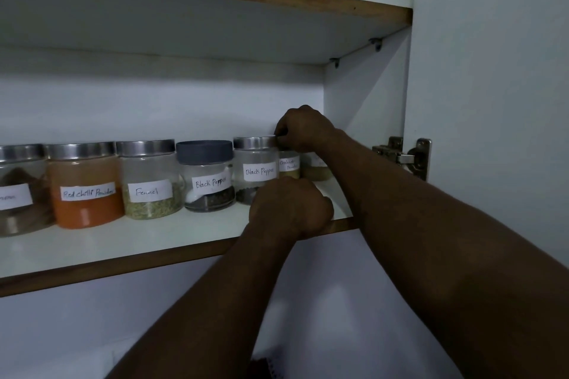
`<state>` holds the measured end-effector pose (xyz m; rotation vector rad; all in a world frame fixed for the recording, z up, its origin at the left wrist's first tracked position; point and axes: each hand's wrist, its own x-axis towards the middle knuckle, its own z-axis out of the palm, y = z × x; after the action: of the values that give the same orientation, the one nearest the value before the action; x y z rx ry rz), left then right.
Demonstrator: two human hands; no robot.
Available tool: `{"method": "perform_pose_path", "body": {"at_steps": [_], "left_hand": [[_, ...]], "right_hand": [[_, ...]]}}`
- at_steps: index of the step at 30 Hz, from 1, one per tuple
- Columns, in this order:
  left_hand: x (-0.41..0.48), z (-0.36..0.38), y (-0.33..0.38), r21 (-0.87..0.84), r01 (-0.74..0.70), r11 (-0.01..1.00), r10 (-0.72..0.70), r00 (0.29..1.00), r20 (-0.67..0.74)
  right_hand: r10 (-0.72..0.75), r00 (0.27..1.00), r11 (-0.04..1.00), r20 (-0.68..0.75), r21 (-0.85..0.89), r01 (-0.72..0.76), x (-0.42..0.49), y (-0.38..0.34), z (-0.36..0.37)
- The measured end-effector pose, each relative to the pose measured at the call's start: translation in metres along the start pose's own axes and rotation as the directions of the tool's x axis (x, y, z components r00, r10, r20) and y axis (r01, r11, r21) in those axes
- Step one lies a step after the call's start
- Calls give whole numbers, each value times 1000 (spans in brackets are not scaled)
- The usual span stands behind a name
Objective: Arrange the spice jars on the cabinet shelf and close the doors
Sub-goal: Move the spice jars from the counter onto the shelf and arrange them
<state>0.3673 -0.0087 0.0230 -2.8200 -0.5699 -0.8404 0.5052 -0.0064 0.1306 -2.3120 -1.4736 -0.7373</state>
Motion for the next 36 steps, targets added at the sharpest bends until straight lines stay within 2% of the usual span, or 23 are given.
{"method": "perform_pose_path", "body": {"at_steps": [6,10,13,15,17,19,22,26,28,30,31,32,33,36], "left_hand": [[-4,-4,0,-80,-28,996,24,998,-52],[-14,-19,-19,-206,53,977,-66,996,-55],[-27,-32,-50,-316,148,937,-163,986,-20],[-37,-39,-68,-351,178,920,-187,982,8],[-43,-42,-81,-337,164,927,-173,985,4],[-48,-43,-86,-292,153,944,-165,986,-16],[-52,-43,-89,-203,106,973,-115,993,-33],[-51,-40,-89,71,-85,994,87,996,-23],[-53,-40,-92,266,-265,927,277,961,-8],[-54,-43,-96,467,-421,778,462,886,29],[-56,-48,-95,536,-449,715,493,867,70],[-57,-49,-93,576,-465,672,509,855,96],[-55,-48,-92,560,-481,675,503,855,127],[-51,-47,-85,500,-448,741,408,892,194]], "right_hand": [[-36,999,999,6,34,35,-3,5,0],[-14,978,987,-206,154,46,-12,7,-13],[19,937,923,-349,367,117,-21,-1,-25],[8,951,850,-309,502,156,-29,-6,-33],[-82,973,833,-216,521,186,-38,-11,-35],[-164,977,861,-136,464,209,-43,-16,-30],[-166,979,882,-122,427,202,-45,-21,-18],[-123,982,896,-142,409,172,-43,-24,-10],[-119,984,906,-132,390,162,-39,-25,-8],[-118,985,924,-124,350,155,-33,-27,-8],[-117,986,932,-118,329,150,-30,-28,-8],[-112,988,939,-108,315,140,-26,-29,-8],[-103,990,944,-94,304,127,-23,-30,-8],[-86,994,962,-60,255,98,-11,-35,-3]]}}
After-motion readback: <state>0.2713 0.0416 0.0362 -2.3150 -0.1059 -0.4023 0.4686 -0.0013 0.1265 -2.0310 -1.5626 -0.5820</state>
